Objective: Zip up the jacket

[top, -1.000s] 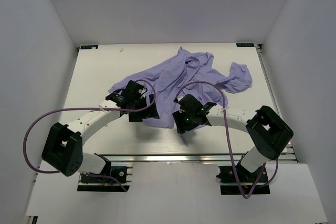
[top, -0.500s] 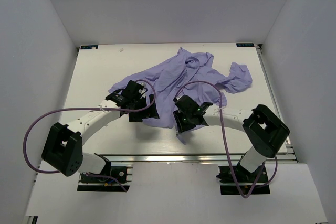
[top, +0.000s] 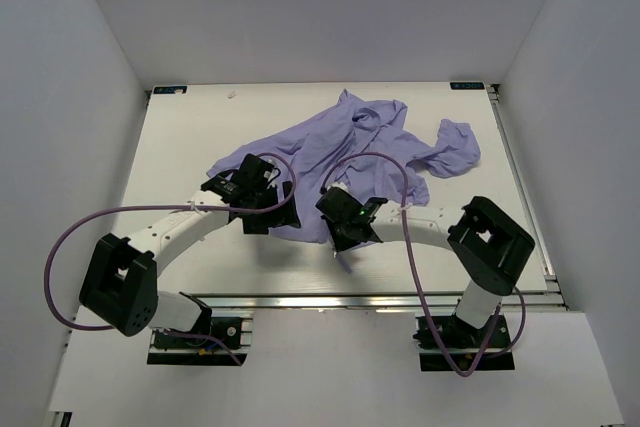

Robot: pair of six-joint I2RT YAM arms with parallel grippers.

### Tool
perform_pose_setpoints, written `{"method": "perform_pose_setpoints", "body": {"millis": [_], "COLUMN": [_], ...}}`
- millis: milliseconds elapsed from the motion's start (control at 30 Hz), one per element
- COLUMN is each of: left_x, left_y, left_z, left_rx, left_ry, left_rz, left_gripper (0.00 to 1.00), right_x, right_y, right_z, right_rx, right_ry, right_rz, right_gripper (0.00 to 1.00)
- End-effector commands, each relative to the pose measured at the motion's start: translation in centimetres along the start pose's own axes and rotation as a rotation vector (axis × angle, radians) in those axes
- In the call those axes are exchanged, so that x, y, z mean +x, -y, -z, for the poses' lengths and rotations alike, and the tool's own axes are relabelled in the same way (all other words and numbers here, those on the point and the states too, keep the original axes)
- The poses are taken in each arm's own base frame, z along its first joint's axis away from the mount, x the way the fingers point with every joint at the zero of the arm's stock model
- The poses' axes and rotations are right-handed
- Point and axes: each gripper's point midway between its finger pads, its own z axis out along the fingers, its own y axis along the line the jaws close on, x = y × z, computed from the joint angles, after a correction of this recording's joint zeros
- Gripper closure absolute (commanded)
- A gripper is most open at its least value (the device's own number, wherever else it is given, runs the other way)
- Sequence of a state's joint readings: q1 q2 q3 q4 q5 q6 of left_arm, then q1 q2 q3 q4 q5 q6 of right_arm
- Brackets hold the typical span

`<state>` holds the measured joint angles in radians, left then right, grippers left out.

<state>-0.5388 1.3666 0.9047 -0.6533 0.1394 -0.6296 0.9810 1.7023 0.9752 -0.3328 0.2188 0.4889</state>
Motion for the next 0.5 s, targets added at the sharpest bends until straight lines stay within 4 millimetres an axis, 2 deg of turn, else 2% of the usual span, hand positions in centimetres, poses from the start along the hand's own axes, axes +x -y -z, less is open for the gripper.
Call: {"method": "perform_pose_setpoints", "body": {"millis": [0,33,67,100,167,333,367,400,467], "left_x": [-1.3,-1.3,-1.3,-1.3,-1.4,-0.7,-0.8,-0.5,-0.6], "left_y": [0.8,0.9,1.1,1.2,1.6,3.1,3.6,4.0,4.4], "left_z": [1.6,1.7,1.8,1.8,1.9,0.9,0.8,0.5,-0.2], "left_rx": [0.021,0.026,0.036,0.045,0.067,0.101,0.102,0.097,0.074], "left_ry": [0.062,0.064,0.066,0.069,0.073,0.033,0.032,0.026,0.012], "left_rz": [-0.01,-0.012,-0.015,-0.018,-0.027,-0.064,-0.074,-0.093,-0.107], "left_gripper": [0.02,0.02,0.02,0.02,0.02,0.02,0.02,0.02,0.02], "right_x": [3.5,2.9,3.1,2.0,1.1,-1.1,-2.1,-1.5,-2.0], "right_y": [0.6,0.5,0.6,0.4,0.2,0.8,0.9,1.2,1.3], "right_z": [-1.0,-0.4,-0.5,0.3,1.3,4.7,5.8,5.9,6.9], "right_rx": [0.037,0.024,0.027,0.014,-0.009,-0.092,-0.117,-0.127,-0.161], "right_ry": [-0.104,-0.071,-0.076,-0.028,0.016,0.161,0.21,0.208,0.247], "right_rz": [-0.011,-0.022,-0.023,-0.033,-0.053,-0.153,-0.182,-0.189,-0.211], "right_gripper": [1.0,1.0,1.0,1.0,1.0,1.0,1.0,1.0,1.0]}}
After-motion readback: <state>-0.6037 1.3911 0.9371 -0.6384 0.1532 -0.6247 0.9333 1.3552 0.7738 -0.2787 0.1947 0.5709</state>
